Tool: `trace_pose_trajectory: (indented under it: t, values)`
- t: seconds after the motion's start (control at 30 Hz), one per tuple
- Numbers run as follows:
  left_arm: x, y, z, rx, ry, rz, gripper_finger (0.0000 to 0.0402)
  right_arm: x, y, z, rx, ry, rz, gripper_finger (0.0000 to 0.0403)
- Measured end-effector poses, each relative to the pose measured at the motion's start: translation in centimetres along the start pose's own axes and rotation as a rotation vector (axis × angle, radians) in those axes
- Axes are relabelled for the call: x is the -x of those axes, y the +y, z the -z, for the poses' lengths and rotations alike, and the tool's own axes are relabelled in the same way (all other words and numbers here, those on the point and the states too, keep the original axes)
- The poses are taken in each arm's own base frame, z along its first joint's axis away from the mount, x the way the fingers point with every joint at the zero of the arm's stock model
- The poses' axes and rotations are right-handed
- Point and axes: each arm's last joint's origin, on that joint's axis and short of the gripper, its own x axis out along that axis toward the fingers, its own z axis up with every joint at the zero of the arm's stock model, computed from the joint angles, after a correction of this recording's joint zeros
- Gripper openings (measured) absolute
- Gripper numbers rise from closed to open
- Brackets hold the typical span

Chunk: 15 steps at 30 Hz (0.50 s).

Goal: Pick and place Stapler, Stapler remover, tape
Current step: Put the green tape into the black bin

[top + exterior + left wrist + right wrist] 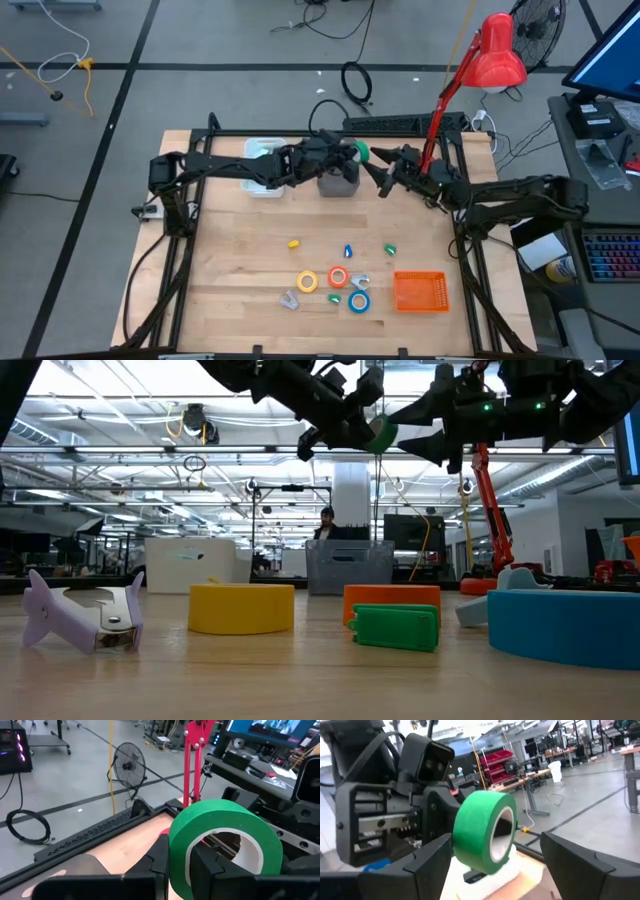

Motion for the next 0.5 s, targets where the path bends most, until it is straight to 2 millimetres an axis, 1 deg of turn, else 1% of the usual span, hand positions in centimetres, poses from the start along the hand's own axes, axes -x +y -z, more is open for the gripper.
trace_pose_trajectory:
  t: [0.23,0.37,0.5]
  values:
    - [0.0,-0.3,0.3,0.005,-0.002,0.0,0.0039,-0.7,-0.1,0.7,-0.055,-0.003,0.0,0.0293]
    - [0.0,-0.3,0.4,0.0,0.007,-0.009,0.0039,-1.5,0.2,0.5,-0.048,0.004,-0.007,0.0292]
    - [0.0,-0.2,0.5,-0.004,0.012,-0.021,0.0039,-1.5,0.2,0.6,-0.047,0.015,-0.015,0.0283]
